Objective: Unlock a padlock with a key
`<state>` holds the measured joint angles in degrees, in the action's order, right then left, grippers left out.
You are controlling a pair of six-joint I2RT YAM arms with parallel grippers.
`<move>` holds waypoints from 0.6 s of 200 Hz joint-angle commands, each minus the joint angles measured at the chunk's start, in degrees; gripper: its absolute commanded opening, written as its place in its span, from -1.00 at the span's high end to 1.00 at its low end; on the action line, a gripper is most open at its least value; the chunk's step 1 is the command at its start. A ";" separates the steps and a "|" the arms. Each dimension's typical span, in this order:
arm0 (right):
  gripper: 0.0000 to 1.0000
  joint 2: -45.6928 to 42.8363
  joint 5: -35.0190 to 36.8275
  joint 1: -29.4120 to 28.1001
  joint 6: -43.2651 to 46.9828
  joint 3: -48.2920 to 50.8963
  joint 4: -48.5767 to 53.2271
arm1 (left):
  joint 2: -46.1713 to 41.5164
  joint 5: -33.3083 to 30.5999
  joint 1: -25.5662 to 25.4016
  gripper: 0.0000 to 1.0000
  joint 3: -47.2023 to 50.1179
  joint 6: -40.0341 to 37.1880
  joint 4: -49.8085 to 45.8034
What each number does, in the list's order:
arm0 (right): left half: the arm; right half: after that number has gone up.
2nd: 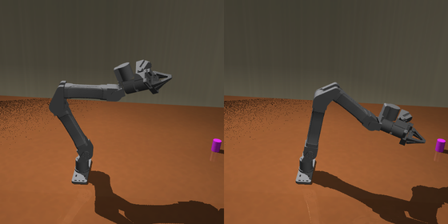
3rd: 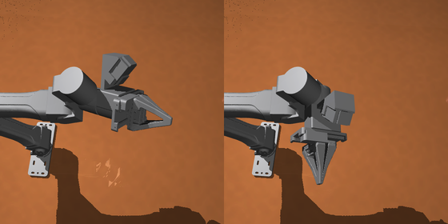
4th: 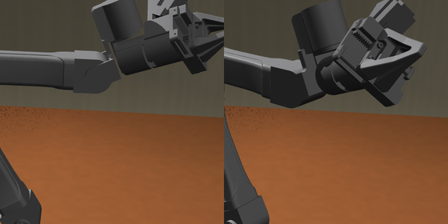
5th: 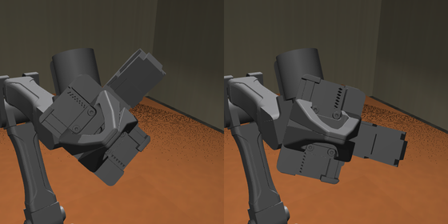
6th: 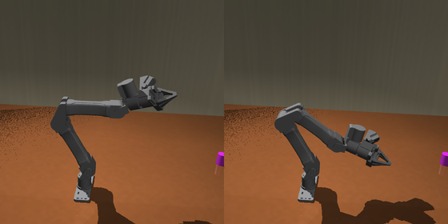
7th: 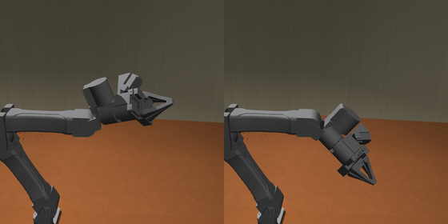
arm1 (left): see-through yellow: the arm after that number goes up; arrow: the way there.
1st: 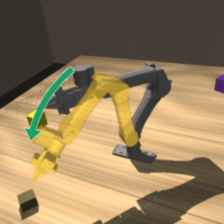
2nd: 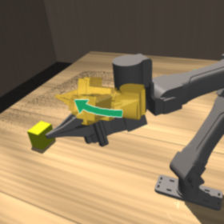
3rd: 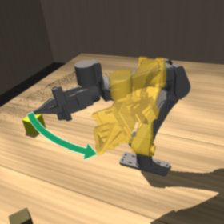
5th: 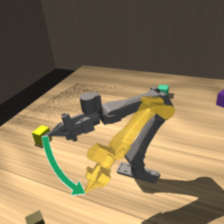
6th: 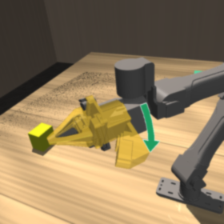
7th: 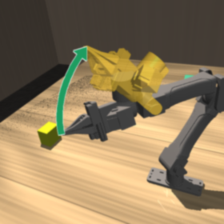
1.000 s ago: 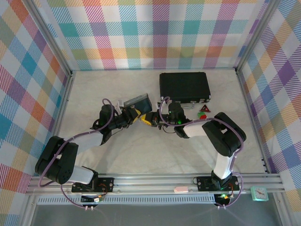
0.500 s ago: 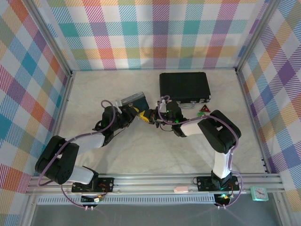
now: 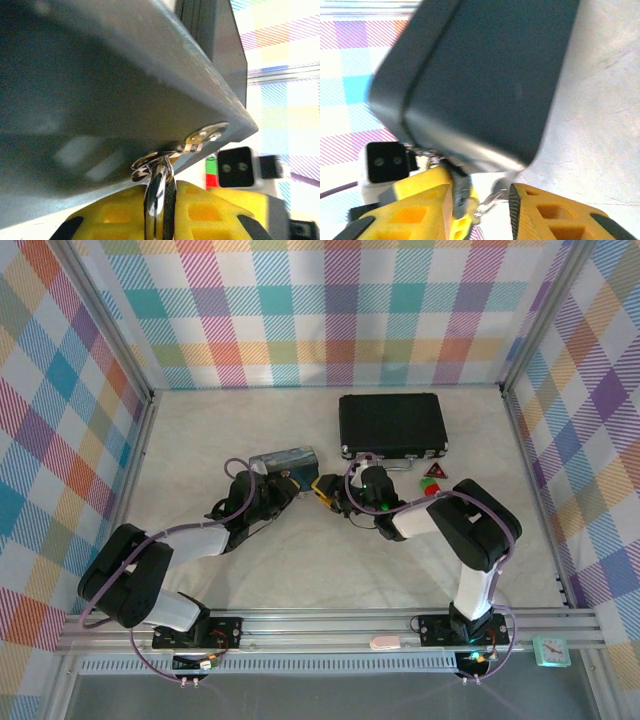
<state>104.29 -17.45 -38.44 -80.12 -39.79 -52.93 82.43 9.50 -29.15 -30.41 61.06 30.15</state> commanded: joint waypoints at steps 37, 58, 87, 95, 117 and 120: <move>0.28 0.34 2.03 -2.85 0.67 1.28 -5.09 | 2.48 -1.07 -1.13 1.00 -1.04 3.79 7.45; 0.28 1.86 2.77 -3.32 0.10 1.58 -6.02 | 2.73 -0.63 -1.18 1.00 -0.96 5.65 8.82; 0.30 3.44 3.12 -3.55 -1.08 1.74 -8.86 | 3.03 -0.08 -1.19 1.00 -0.46 7.95 11.48; 0.32 3.72 3.25 -3.58 -1.19 1.82 -9.83 | 3.24 0.24 -1.17 1.00 -0.22 8.79 12.46; 0.38 4.10 4.44 -3.58 -2.08 2.07 -12.63 | 3.89 0.78 -1.26 1.00 0.50 10.70 15.08; 0.39 4.14 4.61 -3.58 -2.21 2.07 -12.97 | 3.94 0.81 -1.26 1.00 0.60 10.89 15.39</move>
<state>107.68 -14.76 -41.71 -80.93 -38.52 -59.75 85.86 8.47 -29.89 -30.35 68.27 37.87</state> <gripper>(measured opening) 0.318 0.133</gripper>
